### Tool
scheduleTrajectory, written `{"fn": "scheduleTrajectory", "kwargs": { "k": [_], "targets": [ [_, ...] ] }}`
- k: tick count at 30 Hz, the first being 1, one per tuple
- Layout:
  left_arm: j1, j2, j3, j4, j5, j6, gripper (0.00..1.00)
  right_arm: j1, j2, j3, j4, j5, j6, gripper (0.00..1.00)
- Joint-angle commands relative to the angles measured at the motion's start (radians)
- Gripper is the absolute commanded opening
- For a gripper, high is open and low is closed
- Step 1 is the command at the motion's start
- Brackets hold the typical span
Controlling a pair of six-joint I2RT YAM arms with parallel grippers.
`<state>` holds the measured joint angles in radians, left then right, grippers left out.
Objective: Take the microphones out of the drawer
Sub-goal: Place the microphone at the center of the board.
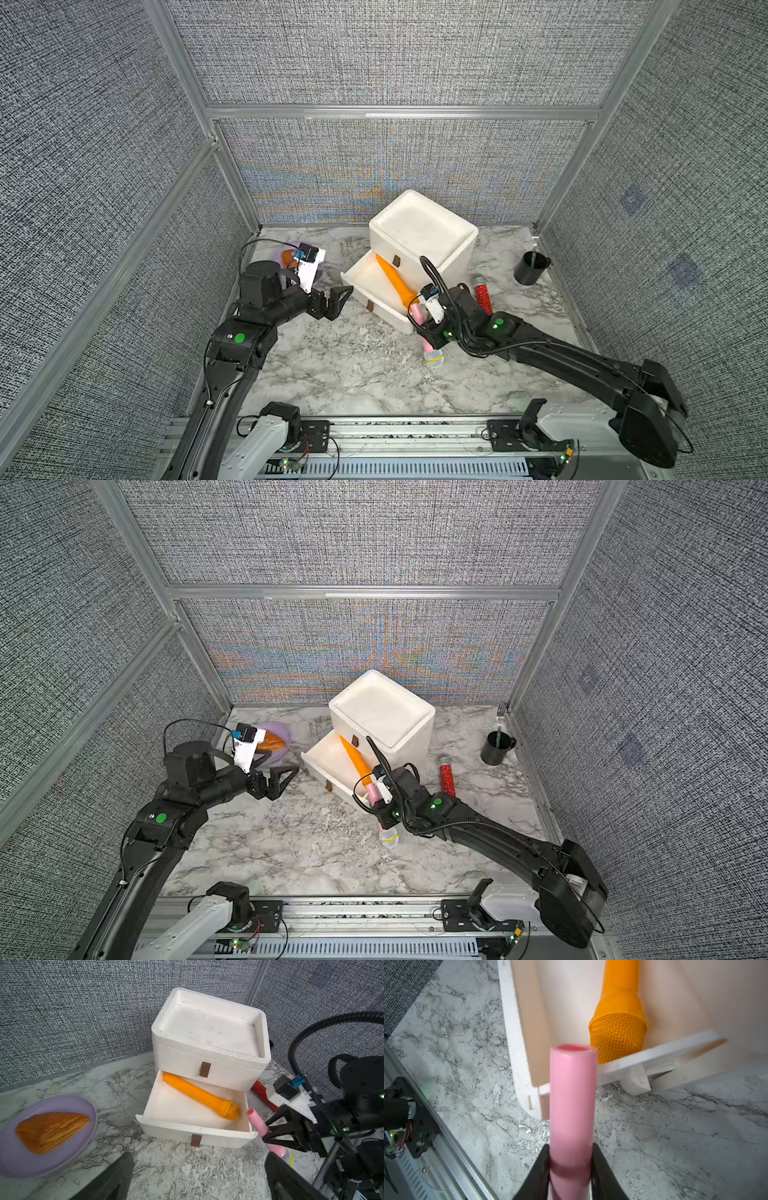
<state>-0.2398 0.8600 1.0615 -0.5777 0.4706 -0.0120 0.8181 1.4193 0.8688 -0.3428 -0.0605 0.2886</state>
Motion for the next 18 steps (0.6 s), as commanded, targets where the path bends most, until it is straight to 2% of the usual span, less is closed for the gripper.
{"fn": "scheduleTrajectory", "kwargs": {
  "k": [1, 13, 18],
  "targets": [
    [0.002, -0.004, 0.000, 0.016, 0.008, -0.003, 1.00, 0.000, -0.005, -0.004, 0.060, -0.010, 0.021, 0.00],
    [0.009, 0.001, -0.001, 0.013, 0.008, 0.003, 1.00, -0.031, -0.107, -0.028, 0.003, -0.020, 0.009, 0.00],
    [0.011, -0.003, -0.001, 0.015, 0.012, 0.001, 1.00, -0.081, -0.145, -0.100, -0.034, -0.012, 0.044, 0.00]
  ]
}}
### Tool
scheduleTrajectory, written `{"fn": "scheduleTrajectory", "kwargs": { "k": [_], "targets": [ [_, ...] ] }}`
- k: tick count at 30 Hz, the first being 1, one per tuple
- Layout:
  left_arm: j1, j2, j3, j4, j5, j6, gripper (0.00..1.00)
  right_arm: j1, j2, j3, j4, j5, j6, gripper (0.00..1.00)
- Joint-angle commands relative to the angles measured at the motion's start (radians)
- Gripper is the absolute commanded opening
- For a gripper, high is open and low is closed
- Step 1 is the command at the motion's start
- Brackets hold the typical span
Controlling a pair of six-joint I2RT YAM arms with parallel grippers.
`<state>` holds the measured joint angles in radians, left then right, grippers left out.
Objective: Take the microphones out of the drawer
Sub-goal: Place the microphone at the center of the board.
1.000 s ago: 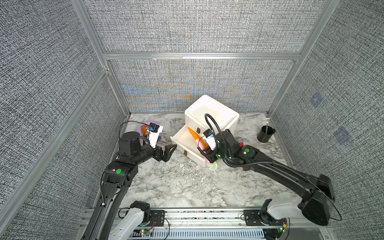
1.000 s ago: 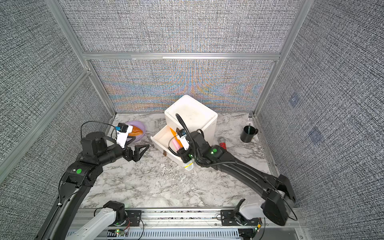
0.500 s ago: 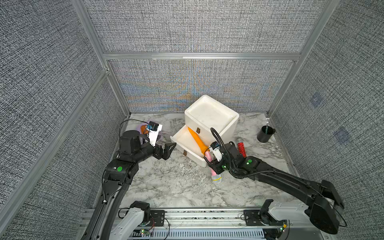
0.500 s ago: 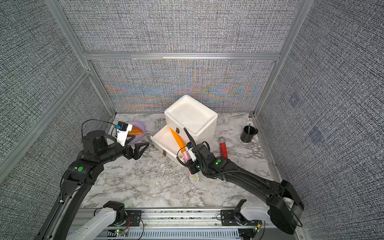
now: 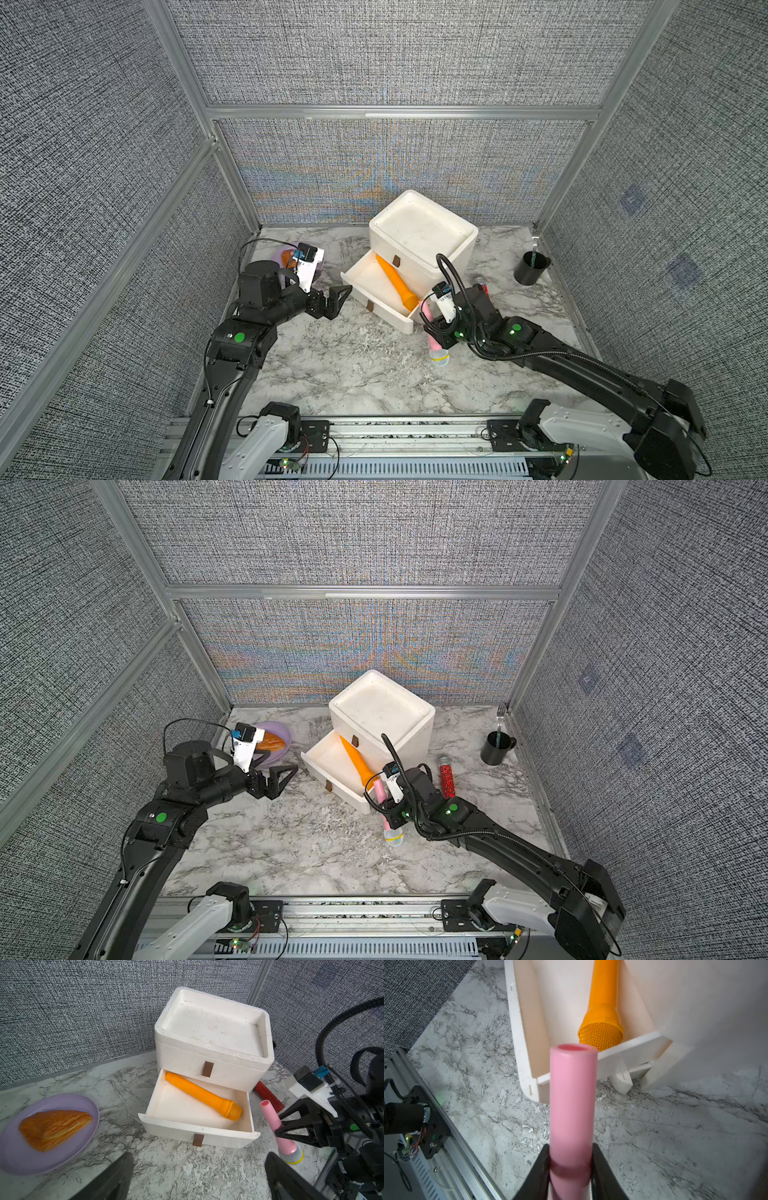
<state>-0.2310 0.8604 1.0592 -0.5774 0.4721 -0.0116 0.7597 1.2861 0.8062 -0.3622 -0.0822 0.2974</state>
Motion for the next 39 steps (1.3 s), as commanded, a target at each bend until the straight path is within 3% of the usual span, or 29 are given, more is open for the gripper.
{"fn": "scheduleTrajectory", "kwargs": {
  "k": [1, 10, 21, 29, 39],
  "targets": [
    [0.002, -0.004, 0.000, 0.016, 0.012, 0.001, 1.00, -0.042, -0.018, -0.052, -0.017, 0.008, 0.041, 0.00],
    [0.005, -0.004, 0.002, 0.017, 0.018, -0.001, 1.00, -0.261, -0.016, -0.152, 0.039, 0.048, 0.045, 0.00],
    [0.015, -0.015, -0.008, 0.040, 0.044, -0.015, 1.00, -0.458, 0.242, -0.021, 0.129, 0.018, -0.102, 0.00],
    [0.022, -0.005, -0.010, 0.041, 0.042, -0.024, 1.00, -0.496, 0.386, 0.123, 0.132, 0.031, -0.138, 0.00],
    [0.028, 0.014, -0.005, 0.038, 0.051, -0.020, 1.00, -0.499, 0.452, 0.147, 0.141, 0.056, -0.144, 0.02]
  ]
}}
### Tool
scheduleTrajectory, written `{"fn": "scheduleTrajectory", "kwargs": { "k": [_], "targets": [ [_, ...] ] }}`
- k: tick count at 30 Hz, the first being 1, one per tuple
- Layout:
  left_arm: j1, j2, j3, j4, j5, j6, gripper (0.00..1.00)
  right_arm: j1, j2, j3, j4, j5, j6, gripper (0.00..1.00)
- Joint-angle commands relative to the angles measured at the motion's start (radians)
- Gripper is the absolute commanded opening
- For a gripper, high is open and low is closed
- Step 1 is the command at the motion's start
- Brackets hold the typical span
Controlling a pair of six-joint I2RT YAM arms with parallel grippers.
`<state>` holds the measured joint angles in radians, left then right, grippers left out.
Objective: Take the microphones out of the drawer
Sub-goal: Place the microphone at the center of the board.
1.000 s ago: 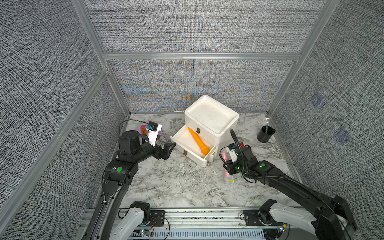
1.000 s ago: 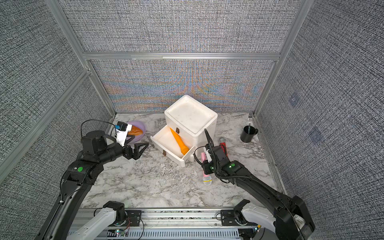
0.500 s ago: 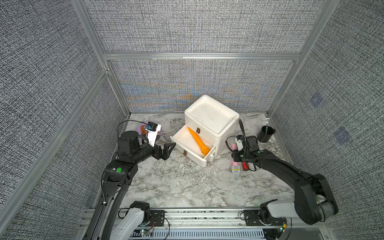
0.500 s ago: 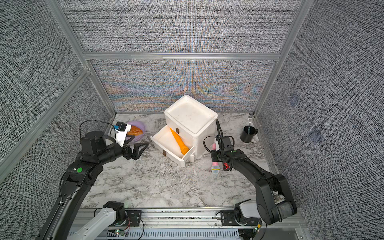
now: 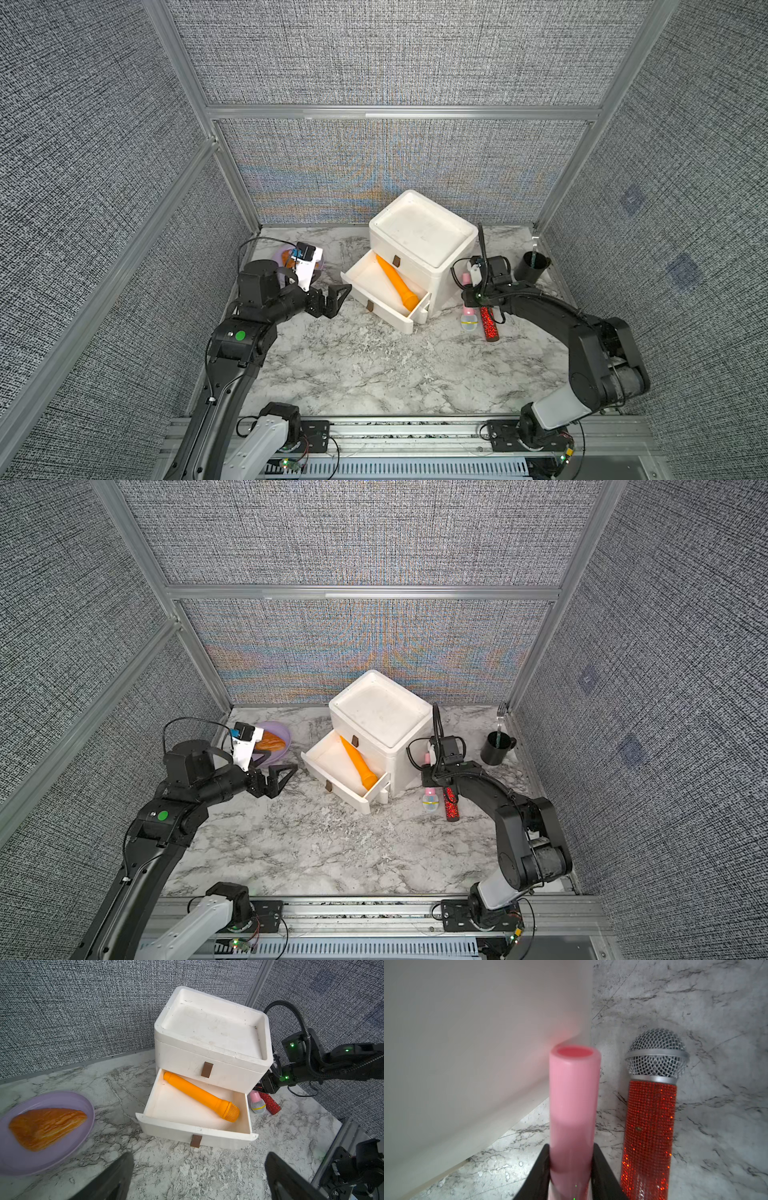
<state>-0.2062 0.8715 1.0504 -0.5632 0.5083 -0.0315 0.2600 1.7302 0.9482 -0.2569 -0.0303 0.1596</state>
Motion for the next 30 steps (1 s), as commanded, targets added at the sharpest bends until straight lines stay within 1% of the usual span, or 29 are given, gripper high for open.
{"fn": "scheduleTrajectory", "kwargs": {
  "k": [1, 6, 9, 11, 15, 20, 25, 27, 30],
  "targets": [
    [0.004, 0.004, 0.003, 0.023, 0.015, -0.001, 1.00, 0.002, 0.011, 0.004, 0.038, 0.003, -0.006, 0.03],
    [0.006, 0.014, 0.006, 0.028, 0.022, -0.004, 1.00, 0.001, 0.021, -0.008, 0.042, 0.025, -0.007, 0.09],
    [0.008, 0.018, 0.007, 0.028, 0.025, -0.007, 1.00, 0.000, 0.026, -0.014, 0.045, 0.025, -0.010, 0.18],
    [0.008, 0.020, 0.005, 0.032, 0.028, -0.010, 1.00, -0.002, 0.028, -0.015, 0.044, 0.030, -0.011, 0.27],
    [0.010, 0.026, 0.007, 0.034, 0.036, -0.014, 1.00, -0.002, 0.025, -0.018, 0.048, 0.030, -0.010, 0.41],
    [0.009, 0.026, 0.005, 0.039, 0.042, -0.019, 1.00, -0.003, 0.017, -0.022, 0.048, 0.030, -0.011, 0.48],
    [0.009, 0.026, 0.003, 0.047, 0.049, -0.028, 1.00, -0.003, -0.005, -0.020, 0.042, 0.022, -0.007, 0.52],
    [0.010, 0.031, 0.003, 0.052, 0.055, -0.032, 1.00, -0.002, -0.029, -0.020, 0.037, 0.014, -0.004, 0.55],
    [0.010, 0.041, 0.009, 0.055, 0.064, -0.039, 1.00, 0.000, -0.063, -0.024, 0.019, 0.008, -0.003, 0.64]
  ]
}}
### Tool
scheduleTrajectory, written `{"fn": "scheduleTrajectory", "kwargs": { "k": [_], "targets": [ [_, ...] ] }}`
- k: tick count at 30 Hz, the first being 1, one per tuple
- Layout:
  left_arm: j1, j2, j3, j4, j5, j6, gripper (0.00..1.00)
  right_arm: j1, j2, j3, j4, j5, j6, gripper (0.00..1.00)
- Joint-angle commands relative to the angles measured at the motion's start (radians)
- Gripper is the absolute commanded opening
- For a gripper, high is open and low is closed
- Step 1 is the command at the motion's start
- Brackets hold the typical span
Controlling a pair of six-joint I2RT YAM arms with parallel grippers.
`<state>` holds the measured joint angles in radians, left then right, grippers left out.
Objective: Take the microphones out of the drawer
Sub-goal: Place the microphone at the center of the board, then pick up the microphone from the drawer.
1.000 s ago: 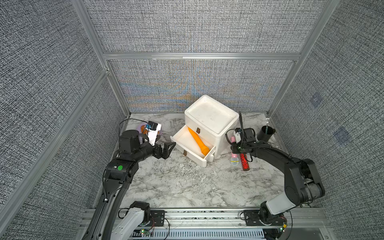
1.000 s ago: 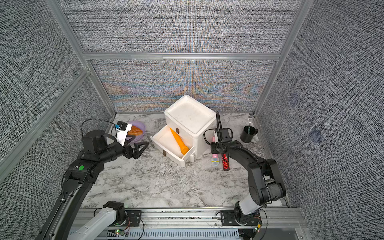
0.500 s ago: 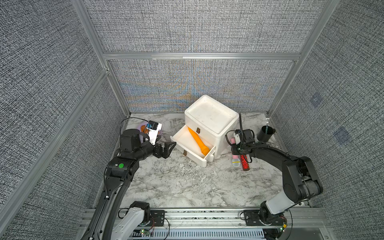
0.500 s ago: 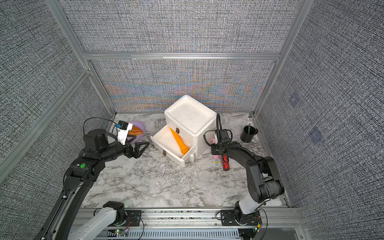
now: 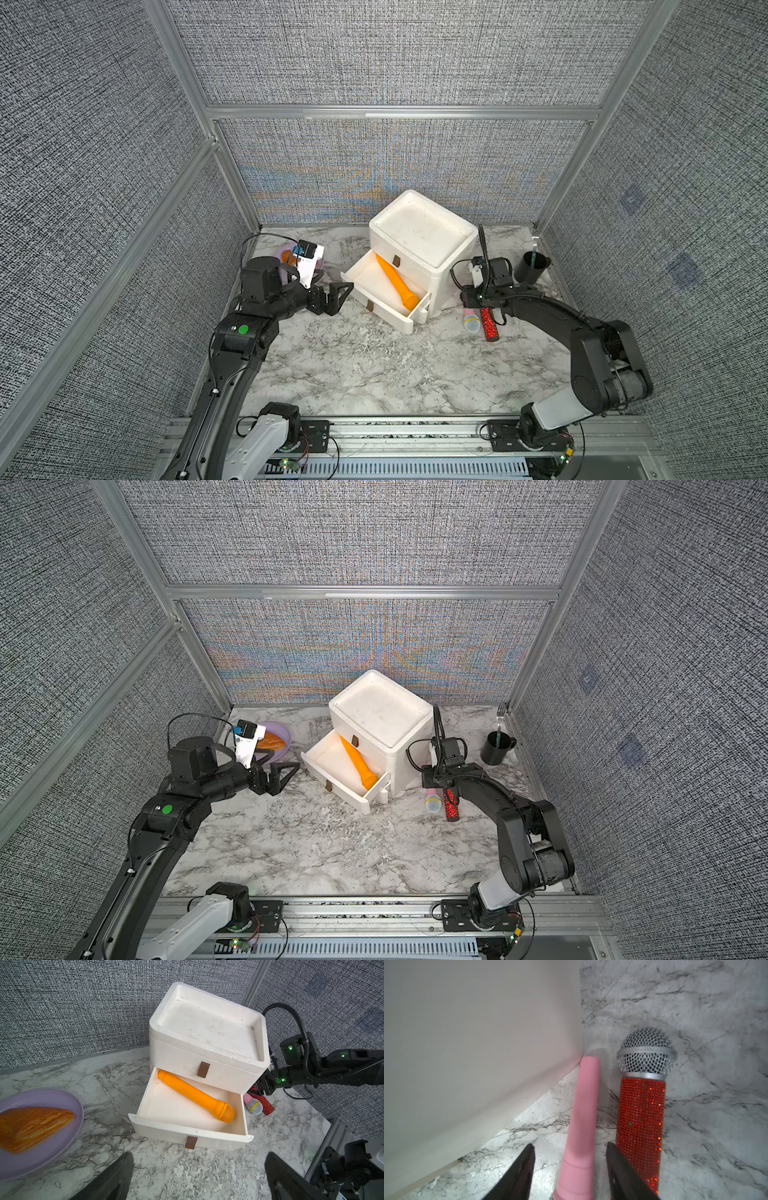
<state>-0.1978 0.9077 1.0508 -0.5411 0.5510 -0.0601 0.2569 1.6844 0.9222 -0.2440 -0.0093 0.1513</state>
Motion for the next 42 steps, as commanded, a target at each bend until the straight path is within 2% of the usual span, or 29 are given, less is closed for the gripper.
{"fn": "scheduleTrajectory", "kwargs": {
  "k": [1, 6, 10, 15, 20, 25, 27, 32, 36, 42],
  "targets": [
    [0.003, 0.008, 0.009, 0.036, 0.025, -0.014, 1.00, 0.004, -0.026, 0.002, -0.001, -0.014, 0.004, 0.68],
    [0.003, 0.010, 0.008, 0.043, 0.032, -0.025, 1.00, 0.024, -0.083, -0.005, -0.052, -0.008, 0.007, 0.82],
    [0.002, 0.013, 0.005, 0.045, 0.023, -0.039, 1.00, 0.042, -0.167, -0.035, -0.078, 0.002, 0.014, 0.98],
    [0.003, 0.034, 0.018, 0.040, 0.022, -0.053, 1.00, 0.041, -0.266, -0.040, -0.129, 0.009, 0.022, 0.98],
    [0.004, 0.053, 0.012, 0.044, 0.028, -0.077, 1.00, 0.041, -0.362, 0.020, -0.214, 0.048, 0.015, 0.98],
    [0.003, 0.078, 0.027, -0.009, -0.009, -0.063, 1.00, 0.042, -0.425, 0.141, -0.320, 0.114, -0.021, 0.98],
    [0.003, 0.087, 0.021, 0.000, 0.025, -0.026, 1.00, 0.042, -0.436, 0.198, -0.352, 0.112, -0.051, 0.98],
    [0.000, 0.124, 0.034, 0.012, 0.077, -0.039, 1.00, 0.071, -0.408, 0.405, -0.483, 0.138, -0.109, 0.98],
    [0.001, 0.132, 0.052, -0.002, 0.078, -0.022, 1.00, 0.165, -0.349, 0.565, -0.557, 0.147, -0.142, 0.98],
    [0.001, 0.173, 0.068, 0.005, 0.003, -0.041, 1.00, 0.331, -0.139, 0.869, -0.708, 0.173, -0.150, 0.98]
  ]
}}
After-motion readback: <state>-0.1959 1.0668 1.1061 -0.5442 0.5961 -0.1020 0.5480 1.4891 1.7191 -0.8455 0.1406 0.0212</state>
